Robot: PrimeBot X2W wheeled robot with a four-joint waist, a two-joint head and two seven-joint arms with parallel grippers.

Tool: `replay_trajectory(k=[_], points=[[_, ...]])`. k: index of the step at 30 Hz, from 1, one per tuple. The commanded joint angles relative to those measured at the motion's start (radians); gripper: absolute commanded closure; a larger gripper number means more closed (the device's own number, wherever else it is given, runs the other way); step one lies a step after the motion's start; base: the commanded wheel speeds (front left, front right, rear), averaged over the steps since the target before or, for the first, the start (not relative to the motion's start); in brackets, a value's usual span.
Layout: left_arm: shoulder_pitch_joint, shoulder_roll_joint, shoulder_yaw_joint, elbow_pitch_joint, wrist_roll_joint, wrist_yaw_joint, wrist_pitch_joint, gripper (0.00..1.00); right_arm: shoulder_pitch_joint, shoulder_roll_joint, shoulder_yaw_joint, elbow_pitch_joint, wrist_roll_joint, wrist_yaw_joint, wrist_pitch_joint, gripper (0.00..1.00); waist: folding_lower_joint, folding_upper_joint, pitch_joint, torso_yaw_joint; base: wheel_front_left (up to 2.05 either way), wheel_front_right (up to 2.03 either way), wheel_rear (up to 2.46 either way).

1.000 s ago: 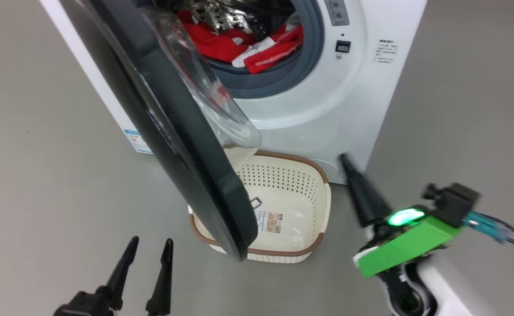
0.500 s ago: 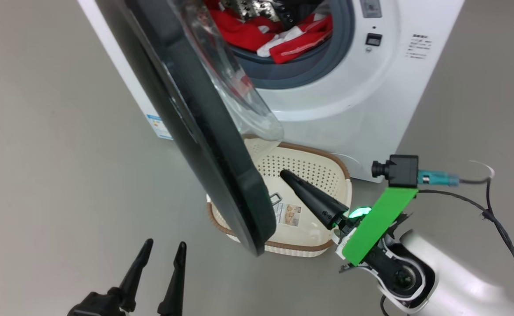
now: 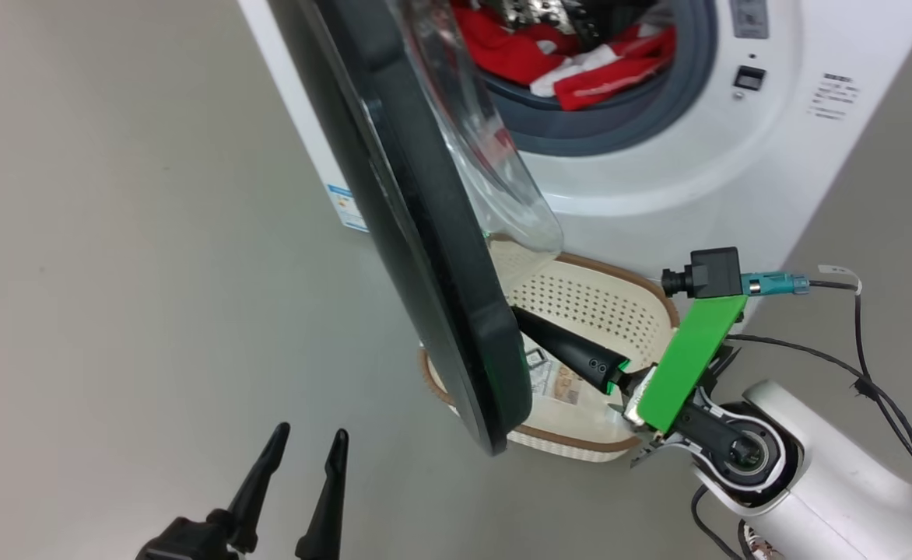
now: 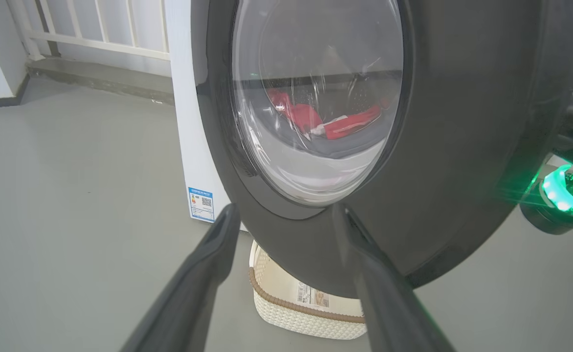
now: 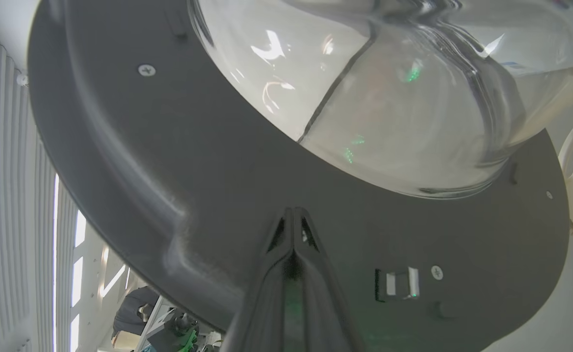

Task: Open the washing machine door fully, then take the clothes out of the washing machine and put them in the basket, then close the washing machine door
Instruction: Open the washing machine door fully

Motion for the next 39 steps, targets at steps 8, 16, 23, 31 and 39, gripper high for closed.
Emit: replay_trajectory(k=[8, 16, 23, 31, 39], points=[[0.002, 0.011, 0.038, -0.050, -0.022, 0.037, -0.012, 0.00, 0.015, 0.088, -0.025, -0.008, -0.022, 0.008, 0.091, 1.00, 0.0000, 0.0000, -0.015, 0.072, 0.00, 0.00, 0.00], [0.025, 0.011, 0.067, -0.091, -0.037, 0.073, -0.012, 0.00, -0.025, 0.165, -0.041, 0.038, -0.053, 0.008, 0.165, 1.00, 0.0000, 0.0000, -0.003, 0.085, 0.00, 0.00, 0.00], [0.039, 0.011, 0.085, -0.111, -0.045, 0.092, -0.012, 0.00, -0.049, 0.207, -0.046, 0.065, -0.068, 0.008, 0.205, 1.00, 0.0000, 0.0000, 0.000, 0.090, 0.00, 0.00, 0.00], [0.049, 0.011, 0.088, -0.123, -0.044, 0.100, -0.012, 0.00, -0.049, 0.230, -0.058, 0.072, -0.095, 0.008, 0.211, 1.00, 0.0000, 0.0000, -0.006, 0.090, 0.00, 0.00, 0.00], [0.033, 0.011, 0.072, -0.099, -0.034, 0.074, -0.012, 0.00, -0.004, 0.195, -0.073, 0.063, -0.152, 0.008, 0.149, 0.00, 0.0000, 0.0000, -0.018, 0.083, 0.00, 0.00, 0.00]])
